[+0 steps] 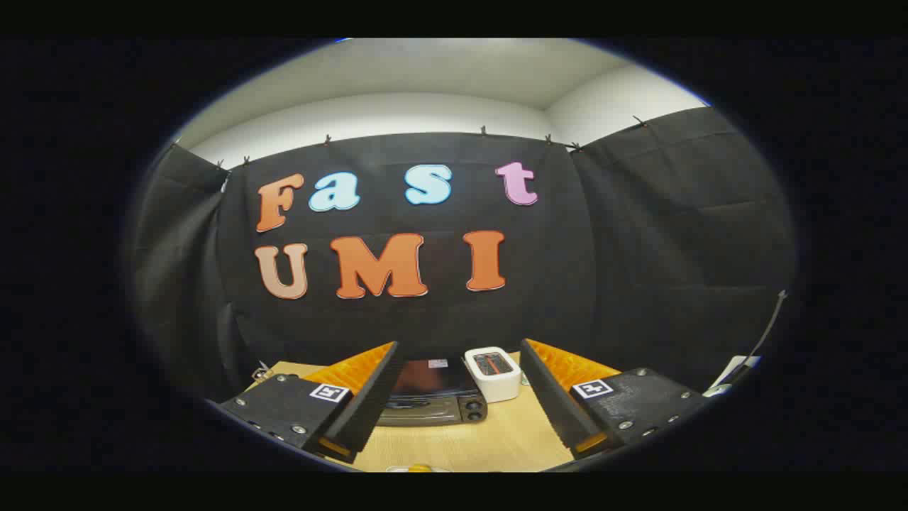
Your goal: Open the toaster oven, put the food inside, and close the toaster oven door.
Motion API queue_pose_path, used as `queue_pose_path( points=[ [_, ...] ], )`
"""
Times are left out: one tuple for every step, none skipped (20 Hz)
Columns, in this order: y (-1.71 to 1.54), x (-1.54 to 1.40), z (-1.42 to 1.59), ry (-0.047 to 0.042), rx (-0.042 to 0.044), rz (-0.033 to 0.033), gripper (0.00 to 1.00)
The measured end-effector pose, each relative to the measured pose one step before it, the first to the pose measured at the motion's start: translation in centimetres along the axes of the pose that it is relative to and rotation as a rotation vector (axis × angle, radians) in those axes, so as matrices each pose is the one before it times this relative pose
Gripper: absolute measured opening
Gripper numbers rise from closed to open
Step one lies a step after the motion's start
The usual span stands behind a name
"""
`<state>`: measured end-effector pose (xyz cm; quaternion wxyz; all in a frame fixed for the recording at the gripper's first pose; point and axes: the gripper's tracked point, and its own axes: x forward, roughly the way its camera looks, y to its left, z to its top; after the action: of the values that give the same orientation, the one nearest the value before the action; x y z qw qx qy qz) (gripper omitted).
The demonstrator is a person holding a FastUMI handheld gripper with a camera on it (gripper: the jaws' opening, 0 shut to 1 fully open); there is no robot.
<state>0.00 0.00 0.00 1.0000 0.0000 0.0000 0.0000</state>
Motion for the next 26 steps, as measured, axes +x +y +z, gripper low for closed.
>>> queue_pose_path(
  points=[
    [0.149,0.173,0.076,-0.00036,-0.00247,0.00288,0.99],
    [0.093,0.118,-0.069,0.00107,-0.00363,0.00074,0.99],
    [0.099,0.118,0.067,0.00146,-0.00422,-0.00018,0.99],
    [0.097,0.030,-0.008,-0.00102,-0.00419,0.00224,0.99],
    [0.165,0.036,0.127,-0.00144,-0.00322,0.00020,0.99],
    [0.039,0.091,-0.072,0.00061,-0.00343,0.00040,0.99],
    [0.084,0.138,-0.029,0.00153,-0.00308,0.00065,0.99],
    [0.127,0.050,-0.138,0.00143,-0.00175,0.00166,0.99],
    [0.225,0.115,-0.057,0.00257,-0.00110,0.00212,0.99],
    [0.127,0.031,-0.079,0.00140,-0.00082,0.00266,0.99],
    [0.210,0.252,-0.120,0.00333,-0.00183,0.00207,0.99],
    [0.188,0.053,-0.201,0.00256,-0.00078,0.00343,0.99],
    [0.237,0.201,-0.054,0.00192,0.00001,0.00371,0.98],
    [0.168,0.150,-0.178,0.00402,-0.00013,0.00241,0.99],
    [0.237,0.304,-0.266,0.00537,-0.00152,0.00330,0.99],
    [0.298,0.238,-0.347,0.00728,-0.00270,0.00280,0.99],
    [0.328,0.328,-0.385,0.00757,-0.00357,0.00342,0.99],
    [0.400,0.330,-0.512,0.00950,-0.00404,0.00510,0.99],
    [0.479,0.443,-0.532,0.01244,-0.00526,0.00678,0.99],
    [0.542,0.405,-0.716,0.01285,-0.00656,0.00797,0.99],
    [0.607,0.604,-0.639,0.01374,-0.00860,0.00979,0.99],
    [0.518,0.623,-0.887,0.01860,-0.00949,0.00897,0.99],
    [0.550,0.676,-0.959,0.02083,-0.00779,0.01048,0.99],
    [0.679,0.680,-1.031,0.02206,-0.00646,0.00957,0.99],
    [0.606,0.845,-1.065,0.02610,-0.00614,0.00777,0.99],
    [0.510,0.845,-1.108,0.02365,-0.00876,0.00529,0.99]
  ],
)
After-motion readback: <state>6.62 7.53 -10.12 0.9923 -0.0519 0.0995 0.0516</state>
